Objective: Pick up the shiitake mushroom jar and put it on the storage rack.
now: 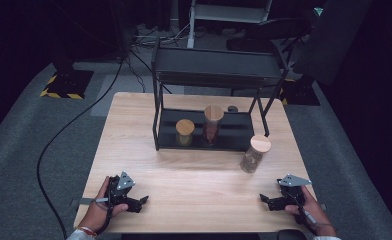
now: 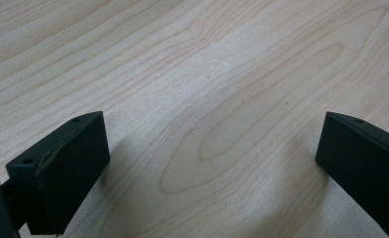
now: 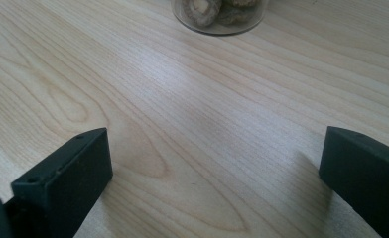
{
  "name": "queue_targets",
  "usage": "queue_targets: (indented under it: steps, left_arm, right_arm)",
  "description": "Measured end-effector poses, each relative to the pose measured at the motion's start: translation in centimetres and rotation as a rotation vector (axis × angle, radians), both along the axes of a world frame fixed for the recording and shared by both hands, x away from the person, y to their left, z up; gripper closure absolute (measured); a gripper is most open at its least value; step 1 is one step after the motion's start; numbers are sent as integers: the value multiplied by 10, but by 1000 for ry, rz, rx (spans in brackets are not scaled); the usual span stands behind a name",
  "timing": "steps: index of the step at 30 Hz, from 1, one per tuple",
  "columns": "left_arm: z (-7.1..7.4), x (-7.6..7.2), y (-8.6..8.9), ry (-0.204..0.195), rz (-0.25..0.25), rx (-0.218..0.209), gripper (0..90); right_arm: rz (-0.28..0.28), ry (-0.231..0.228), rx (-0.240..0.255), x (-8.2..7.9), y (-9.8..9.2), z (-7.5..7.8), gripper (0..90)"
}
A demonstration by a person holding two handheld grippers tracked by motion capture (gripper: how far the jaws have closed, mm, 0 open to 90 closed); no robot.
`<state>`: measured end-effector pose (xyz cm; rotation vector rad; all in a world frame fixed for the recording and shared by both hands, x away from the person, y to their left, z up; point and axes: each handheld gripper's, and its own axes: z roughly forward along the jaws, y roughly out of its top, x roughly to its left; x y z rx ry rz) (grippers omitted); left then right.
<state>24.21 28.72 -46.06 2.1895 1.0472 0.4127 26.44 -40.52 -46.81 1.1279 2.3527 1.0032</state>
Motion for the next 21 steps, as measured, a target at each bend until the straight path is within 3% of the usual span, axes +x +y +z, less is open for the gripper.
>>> queue_targets:
  steps: [21]
  left_arm:
    - [0,0,0,0,0,0,0]
  right_arm:
    - [-13,1,0,-1,2,0,0]
